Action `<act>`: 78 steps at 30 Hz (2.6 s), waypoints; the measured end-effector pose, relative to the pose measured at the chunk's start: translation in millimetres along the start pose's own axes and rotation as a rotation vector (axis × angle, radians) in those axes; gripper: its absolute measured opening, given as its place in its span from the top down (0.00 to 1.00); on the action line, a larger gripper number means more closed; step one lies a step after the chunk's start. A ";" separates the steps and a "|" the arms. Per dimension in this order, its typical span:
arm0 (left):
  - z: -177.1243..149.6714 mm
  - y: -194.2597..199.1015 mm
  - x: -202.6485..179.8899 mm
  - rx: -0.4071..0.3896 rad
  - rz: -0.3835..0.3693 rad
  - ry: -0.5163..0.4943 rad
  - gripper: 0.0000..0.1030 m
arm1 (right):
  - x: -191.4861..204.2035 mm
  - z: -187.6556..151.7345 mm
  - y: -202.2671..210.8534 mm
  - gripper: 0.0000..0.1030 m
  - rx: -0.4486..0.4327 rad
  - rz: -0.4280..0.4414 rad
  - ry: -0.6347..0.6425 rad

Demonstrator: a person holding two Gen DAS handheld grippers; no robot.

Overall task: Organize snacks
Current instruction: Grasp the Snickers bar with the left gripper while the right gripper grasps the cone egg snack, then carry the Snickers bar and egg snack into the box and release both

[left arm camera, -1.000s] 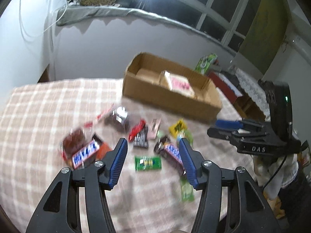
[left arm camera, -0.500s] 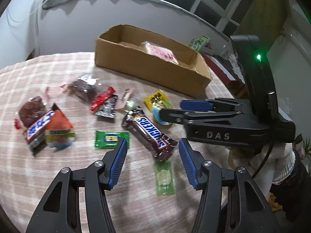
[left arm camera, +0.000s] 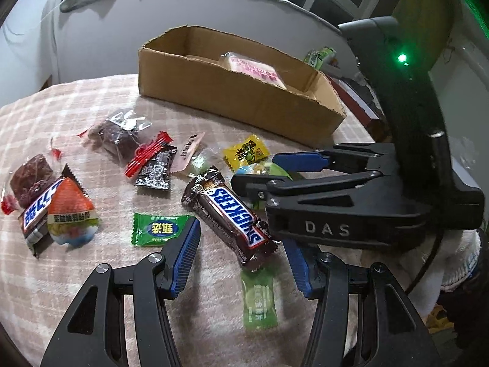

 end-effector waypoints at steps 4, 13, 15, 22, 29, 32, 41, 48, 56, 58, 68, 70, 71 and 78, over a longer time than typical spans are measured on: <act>1.8 -3.8 -3.2 0.005 0.006 -0.014 0.47 | -3.1 -4.7 1.0 0.50 0.011 -0.003 0.015; 3.2 -12.2 -3.4 0.019 0.037 -0.026 0.47 | -15.6 -16.8 7.4 0.60 0.003 0.026 0.017; 4.7 -13.3 -1.1 0.022 0.038 -0.016 0.47 | -18.5 -20.6 9.6 0.60 0.002 0.025 0.020; 20.2 -20.3 7.5 0.017 0.034 0.001 0.51 | -24.1 -36.5 18.0 0.60 -0.023 0.028 0.033; 25.2 -29.8 3.2 0.027 0.071 -0.050 0.56 | -17.5 -47.0 22.3 0.66 -0.040 -0.018 0.079; 25.4 -30.2 3.6 0.022 0.067 -0.061 0.60 | -13.5 -48.1 23.5 0.73 -0.046 -0.020 0.087; 19.1 -20.5 10.5 0.006 0.047 -0.040 0.70 | -14.6 -48.9 26.5 0.75 -0.072 -0.025 0.056; 13.8 -9.4 15.0 -0.007 0.026 -0.015 0.74 | -17.5 -49.9 34.2 0.76 -0.092 -0.023 0.037; 13.8 -19.8 9.9 0.022 0.091 -0.095 0.70 | -12.9 -50.7 28.2 0.76 -0.079 -0.037 0.055; 15.3 -21.2 8.9 0.020 0.100 -0.107 0.73 | -12.7 -50.0 28.0 0.76 -0.079 -0.042 0.057; 25.5 3.3 5.6 -0.045 0.044 -0.060 0.74 | -14.5 -43.5 52.9 0.76 -0.141 -0.037 0.043; 34.5 13.9 4.6 -0.075 0.034 -0.056 0.74 | -14.8 -39.4 61.7 0.76 -0.162 -0.033 0.040; 40.1 19.3 4.0 -0.090 0.028 -0.056 0.74 | -15.4 -36.6 66.5 0.76 -0.173 -0.031 0.038; 86.8 42.7 6.2 -0.177 0.013 -0.055 0.74 | -28.2 -7.9 96.1 0.76 -0.251 -0.041 0.016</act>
Point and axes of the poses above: each gripper's, at about its wrist camera, not at the fingertips, and y roughly against the way its jaws point, x to its left, z to its top, the point moved 8 cm from there along -y, roughly the way its jaws point, and after that the axes turned 3 degrees about -z, right-handed, at the moved point
